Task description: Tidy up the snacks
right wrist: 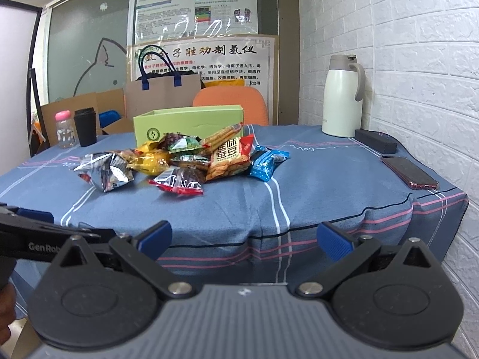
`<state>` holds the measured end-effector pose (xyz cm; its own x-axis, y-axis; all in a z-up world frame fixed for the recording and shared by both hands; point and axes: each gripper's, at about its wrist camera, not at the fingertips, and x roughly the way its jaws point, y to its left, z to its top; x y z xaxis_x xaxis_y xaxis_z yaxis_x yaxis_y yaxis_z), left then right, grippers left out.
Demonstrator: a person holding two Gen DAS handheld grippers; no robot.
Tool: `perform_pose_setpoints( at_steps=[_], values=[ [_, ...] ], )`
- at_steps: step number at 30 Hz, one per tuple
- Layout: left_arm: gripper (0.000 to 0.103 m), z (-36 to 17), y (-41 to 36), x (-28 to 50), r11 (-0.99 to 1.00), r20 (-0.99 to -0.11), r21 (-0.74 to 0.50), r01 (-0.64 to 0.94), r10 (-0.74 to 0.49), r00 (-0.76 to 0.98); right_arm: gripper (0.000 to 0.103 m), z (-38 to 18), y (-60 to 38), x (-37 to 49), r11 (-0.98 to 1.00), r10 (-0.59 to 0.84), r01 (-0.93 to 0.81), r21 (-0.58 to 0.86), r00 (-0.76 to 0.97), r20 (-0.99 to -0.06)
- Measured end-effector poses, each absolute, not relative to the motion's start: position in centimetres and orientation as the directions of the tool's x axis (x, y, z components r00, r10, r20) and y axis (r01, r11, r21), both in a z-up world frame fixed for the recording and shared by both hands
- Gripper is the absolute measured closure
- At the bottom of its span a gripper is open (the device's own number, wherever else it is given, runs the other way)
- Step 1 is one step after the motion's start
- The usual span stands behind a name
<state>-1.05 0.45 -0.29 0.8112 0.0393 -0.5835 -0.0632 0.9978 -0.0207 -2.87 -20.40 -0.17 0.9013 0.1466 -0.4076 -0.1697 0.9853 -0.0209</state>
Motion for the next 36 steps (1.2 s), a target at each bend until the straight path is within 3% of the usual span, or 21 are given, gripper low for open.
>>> perform_pose_setpoints(
  at_steps=[36],
  values=[
    [0.011,-1.02,0.78,-0.74,0.996,-0.598,-0.007,-0.085,0.064,0.799,0.0,-0.68,-20.75,-2.58,0.97,0.236,-0.239,0.046,0.881,-0.409]
  ],
)
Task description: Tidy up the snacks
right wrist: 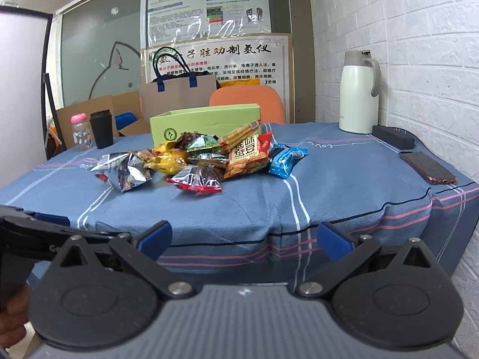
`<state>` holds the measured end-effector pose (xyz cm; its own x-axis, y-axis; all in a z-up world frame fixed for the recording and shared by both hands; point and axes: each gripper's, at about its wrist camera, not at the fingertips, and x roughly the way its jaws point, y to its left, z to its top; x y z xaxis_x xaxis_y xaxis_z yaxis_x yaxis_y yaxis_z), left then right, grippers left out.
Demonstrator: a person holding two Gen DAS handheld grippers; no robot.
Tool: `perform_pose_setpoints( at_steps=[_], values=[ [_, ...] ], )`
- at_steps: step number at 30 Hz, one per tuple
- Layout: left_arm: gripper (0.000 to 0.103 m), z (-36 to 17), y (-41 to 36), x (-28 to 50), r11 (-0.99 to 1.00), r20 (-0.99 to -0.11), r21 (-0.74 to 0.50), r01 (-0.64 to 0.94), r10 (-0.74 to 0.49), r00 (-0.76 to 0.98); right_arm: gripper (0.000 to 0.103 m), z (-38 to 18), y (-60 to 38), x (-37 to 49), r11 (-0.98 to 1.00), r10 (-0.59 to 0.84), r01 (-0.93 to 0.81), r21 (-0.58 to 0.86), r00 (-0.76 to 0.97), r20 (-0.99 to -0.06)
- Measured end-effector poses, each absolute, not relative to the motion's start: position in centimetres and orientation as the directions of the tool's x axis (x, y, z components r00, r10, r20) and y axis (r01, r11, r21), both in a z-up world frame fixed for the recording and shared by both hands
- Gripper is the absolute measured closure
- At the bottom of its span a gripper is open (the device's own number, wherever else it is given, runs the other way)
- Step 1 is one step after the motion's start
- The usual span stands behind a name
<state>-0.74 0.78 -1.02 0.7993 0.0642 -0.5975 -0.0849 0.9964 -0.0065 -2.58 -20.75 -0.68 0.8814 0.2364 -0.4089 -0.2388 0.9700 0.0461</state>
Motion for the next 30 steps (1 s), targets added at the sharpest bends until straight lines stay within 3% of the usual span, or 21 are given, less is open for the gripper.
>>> perform_pose_setpoints(
  at_steps=[15,22,30],
  values=[
    [0.011,0.4,0.7,2.6,0.995,-0.61,-0.002,-0.098,0.077,0.788,0.0,-0.5,-21.9,-1.3,0.975,0.221,-0.215,0.063,0.884,-0.411],
    [0.015,3.0,2.7,4.1,0.996,-0.616,-0.064,-0.06,0.008,0.788,0.0,1.2,-18.7,2.5,0.932,0.352,-0.355,0.076,0.833,-0.427],
    [0.013,6.9,13.2,5.7,0.976,-0.543,-0.181,-0.12,0.002,0.84,0.0,1.7,-9.3,9.1,0.721,0.653,-0.68,0.133,0.603,-0.458]
  ],
)
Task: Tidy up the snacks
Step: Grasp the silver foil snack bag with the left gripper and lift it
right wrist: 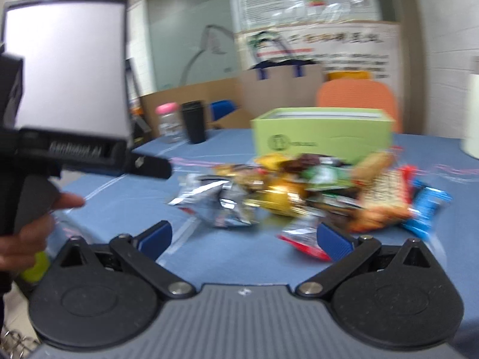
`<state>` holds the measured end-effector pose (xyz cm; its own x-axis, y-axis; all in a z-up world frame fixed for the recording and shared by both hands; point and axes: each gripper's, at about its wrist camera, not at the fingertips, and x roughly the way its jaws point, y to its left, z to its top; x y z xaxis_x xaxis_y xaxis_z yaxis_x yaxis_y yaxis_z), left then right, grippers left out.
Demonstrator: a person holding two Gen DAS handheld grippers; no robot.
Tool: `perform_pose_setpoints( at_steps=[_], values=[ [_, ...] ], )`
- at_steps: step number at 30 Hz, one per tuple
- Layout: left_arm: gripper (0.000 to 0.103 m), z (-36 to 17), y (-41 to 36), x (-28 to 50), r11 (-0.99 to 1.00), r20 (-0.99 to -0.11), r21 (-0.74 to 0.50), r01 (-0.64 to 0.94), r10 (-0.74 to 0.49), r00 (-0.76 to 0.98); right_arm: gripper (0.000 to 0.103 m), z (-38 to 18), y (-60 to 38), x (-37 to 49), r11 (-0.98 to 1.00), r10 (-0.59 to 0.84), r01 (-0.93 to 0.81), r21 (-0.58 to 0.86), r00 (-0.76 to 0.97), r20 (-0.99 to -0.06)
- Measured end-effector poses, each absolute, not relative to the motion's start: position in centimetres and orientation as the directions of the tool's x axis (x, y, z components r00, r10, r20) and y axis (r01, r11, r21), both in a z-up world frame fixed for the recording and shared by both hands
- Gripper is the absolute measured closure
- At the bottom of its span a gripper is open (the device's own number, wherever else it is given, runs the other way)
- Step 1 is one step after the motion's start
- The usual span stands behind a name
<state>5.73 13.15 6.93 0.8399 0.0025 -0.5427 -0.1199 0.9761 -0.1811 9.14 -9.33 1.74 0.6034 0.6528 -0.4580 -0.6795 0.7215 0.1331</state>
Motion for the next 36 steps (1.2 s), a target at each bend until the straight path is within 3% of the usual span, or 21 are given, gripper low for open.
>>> perform_pose_setpoints(
  at_steps=[9,11,16,22,26,31,34,35,36],
  values=[
    [0.022,4.2,17.3,13.3,0.939,-0.632,-0.328,-0.104,-0.136,0.762,0.001,-0.5,-0.9,16.7,0.63,0.693,-0.767,0.125,0.482,-0.537],
    [0.031,3.2,17.5,14.6,0.937,-0.657,-0.334,-0.104,-0.152,0.739,0.001,-1.0,-0.3,17.1,0.613,0.701,-0.776,0.147,0.448,-0.555],
    [0.038,1.4,19.5,14.3,0.909,-0.667,-0.403,-0.105,-0.213,0.714,0.001,-1.3,0.9,15.9,0.609,0.687,-0.786,0.111,0.452,-0.57],
    [0.033,1.5,23.0,11.1,0.892,-0.679,-0.427,-0.148,-0.209,0.704,0.001,-0.7,0.7,13.8,0.542,0.717,-0.833,0.11,0.391,-0.577],
    [0.015,2.7,23.8,9.6,0.89,-0.639,-0.432,-0.145,-0.189,0.745,0.0,-1.2,1.2,14.7,0.55,0.706,-0.822,0.148,0.364,-0.607],
    [0.017,0.8,22.7,10.2,0.864,-0.659,-0.486,-0.131,-0.264,0.704,0.001,-2.0,1.8,15.0,0.57,0.688,-0.805,0.161,0.362,-0.629],
    [0.023,-0.2,22.4,10.7,0.843,-0.646,-0.523,-0.128,-0.293,0.705,0.001,-2.7,2.1,15.6,0.565,0.695,-0.799,0.206,0.326,-0.641],
    [0.039,-0.2,22.3,10.8,0.839,-0.642,-0.531,-0.118,-0.308,0.702,0.001,-2.7,2.1,15.6,0.557,0.7,-0.804,0.208,0.32,-0.638],
    [0.047,-0.2,22.3,10.9,0.822,-0.628,-0.562,-0.093,-0.35,0.695,0.002,-2.4,2.0,15.4,0.554,0.709,-0.808,0.203,0.329,-0.624]
  ],
)
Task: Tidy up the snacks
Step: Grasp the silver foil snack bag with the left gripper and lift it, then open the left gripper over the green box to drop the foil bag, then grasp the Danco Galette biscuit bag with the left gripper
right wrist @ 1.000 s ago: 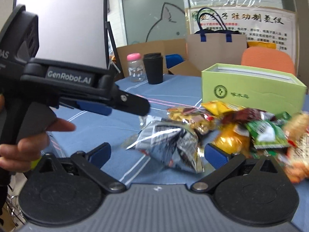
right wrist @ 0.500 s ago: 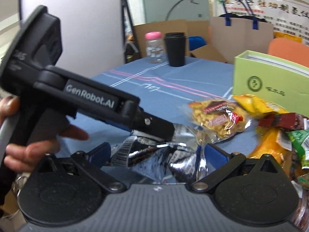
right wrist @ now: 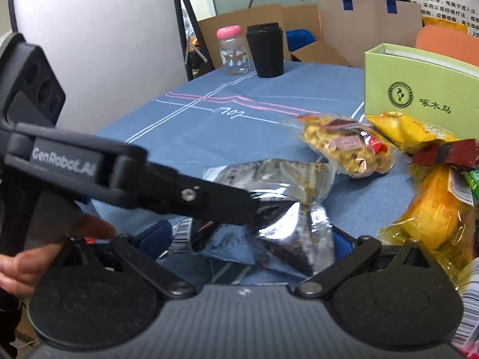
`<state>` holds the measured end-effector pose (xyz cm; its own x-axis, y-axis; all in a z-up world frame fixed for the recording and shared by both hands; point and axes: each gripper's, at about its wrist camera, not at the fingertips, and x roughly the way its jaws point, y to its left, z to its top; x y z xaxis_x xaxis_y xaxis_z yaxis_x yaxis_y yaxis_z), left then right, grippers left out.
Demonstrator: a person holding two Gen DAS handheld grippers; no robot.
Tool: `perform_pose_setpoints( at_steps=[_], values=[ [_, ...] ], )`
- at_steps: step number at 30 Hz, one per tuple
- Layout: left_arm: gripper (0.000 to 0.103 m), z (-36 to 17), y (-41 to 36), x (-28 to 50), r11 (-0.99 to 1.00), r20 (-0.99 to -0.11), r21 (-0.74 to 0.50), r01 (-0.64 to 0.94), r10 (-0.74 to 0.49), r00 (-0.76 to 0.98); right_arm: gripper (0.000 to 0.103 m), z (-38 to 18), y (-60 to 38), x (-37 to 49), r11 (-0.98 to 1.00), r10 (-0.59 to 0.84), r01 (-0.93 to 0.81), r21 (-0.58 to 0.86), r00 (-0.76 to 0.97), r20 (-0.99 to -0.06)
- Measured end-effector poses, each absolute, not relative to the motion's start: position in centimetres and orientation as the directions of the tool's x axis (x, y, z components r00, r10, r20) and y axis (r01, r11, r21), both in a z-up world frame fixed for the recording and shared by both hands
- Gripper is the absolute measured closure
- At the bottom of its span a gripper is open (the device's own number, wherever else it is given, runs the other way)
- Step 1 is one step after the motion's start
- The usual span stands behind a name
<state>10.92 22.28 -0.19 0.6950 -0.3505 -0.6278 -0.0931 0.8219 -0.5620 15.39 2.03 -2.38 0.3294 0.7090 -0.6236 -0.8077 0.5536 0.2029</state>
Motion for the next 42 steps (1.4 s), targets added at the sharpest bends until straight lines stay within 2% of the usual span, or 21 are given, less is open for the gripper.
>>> perform_pose_setpoints(
  at_steps=[2,3,4,11,17,21,27,29,31,33,35,36,39,42],
  values=[
    [0.056,0.2,22.4,10.8,0.813,-0.621,-0.575,-0.096,-0.357,0.697,0.005,-1.4,1.6,15.2,0.537,0.731,-0.817,0.21,0.326,-0.6],
    [0.058,0.8,22.3,10.6,0.825,-0.619,-0.558,-0.091,-0.341,0.707,0.013,-0.9,1.5,15.3,0.528,0.737,-0.823,0.208,0.323,-0.593],
    [0.059,1.4,22.4,10.4,0.833,-0.615,-0.546,-0.092,-0.325,0.718,0.014,-0.4,1.3,15.5,0.514,0.749,-0.831,0.215,0.312,-0.585],
    [0.057,7.1,22.1,13.0,0.863,-0.553,-0.504,-0.021,-0.304,0.776,0.014,4.4,0.5,18.3,0.498,0.789,-0.852,0.165,0.366,-0.493],
    [0.056,12.0,20.3,21.5,0.897,-0.489,-0.432,0.091,-0.318,0.812,0.012,7.8,-0.5,25.4,0.567,0.76,-0.82,0.075,0.486,-0.432],
    [0.056,13.3,19.3,30.5,0.915,-0.493,-0.379,0.141,-0.329,0.805,0.012,8.0,-0.1,33.5,0.634,0.705,-0.769,0.075,0.536,-0.463],
    [0.053,10.4,18.4,40.1,0.934,-0.584,-0.343,0.096,-0.293,0.757,0.011,5.2,1.2,42.5,0.672,0.673,-0.717,0.182,0.491,-0.553],
    [0.044,9.4,18.4,41.5,0.95,-0.596,-0.297,0.099,-0.265,0.758,0.01,4.3,1.7,44.0,0.695,0.648,-0.698,0.173,0.503,-0.572],
    [0.038,9.2,18.8,41.9,0.965,-0.587,-0.254,0.071,-0.212,0.781,0.01,4.3,1.3,44.2,0.721,0.623,-0.675,0.156,0.533,-0.573],
    [0.037,9.8,19.3,41.0,0.971,-0.573,-0.231,0.054,-0.181,0.799,0.01,5.2,-0.1,43.1,0.721,0.635,-0.673,0.163,0.549,-0.543],
    [0.027,10.6,19.8,38.9,0.967,-0.53,-0.248,0.064,-0.191,0.826,0.01,5.6,-1.6,41.6,0.713,0.654,-0.681,0.168,0.559,-0.51],
    [0.025,11.0,20.1,37.7,0.965,-0.512,-0.252,0.068,-0.192,0.837,0.01,5.8,-2.3,40.5,0.713,0.655,-0.683,0.16,0.566,-0.5],
    [0.022,11.1,20.5,34.3,0.967,-0.49,-0.247,0.06,-0.178,0.853,0.01,5.7,-3.4,37.3,0.701,0.667,-0.696,0.157,0.562,-0.489],
    [0.022,10.0,20.9,31.0,0.965,-0.514,-0.256,0.051,-0.181,0.839,0.01,4.6,-3.7,33.1,0.65,0.709,-0.736,0.188,0.499,-0.499]
  ],
)
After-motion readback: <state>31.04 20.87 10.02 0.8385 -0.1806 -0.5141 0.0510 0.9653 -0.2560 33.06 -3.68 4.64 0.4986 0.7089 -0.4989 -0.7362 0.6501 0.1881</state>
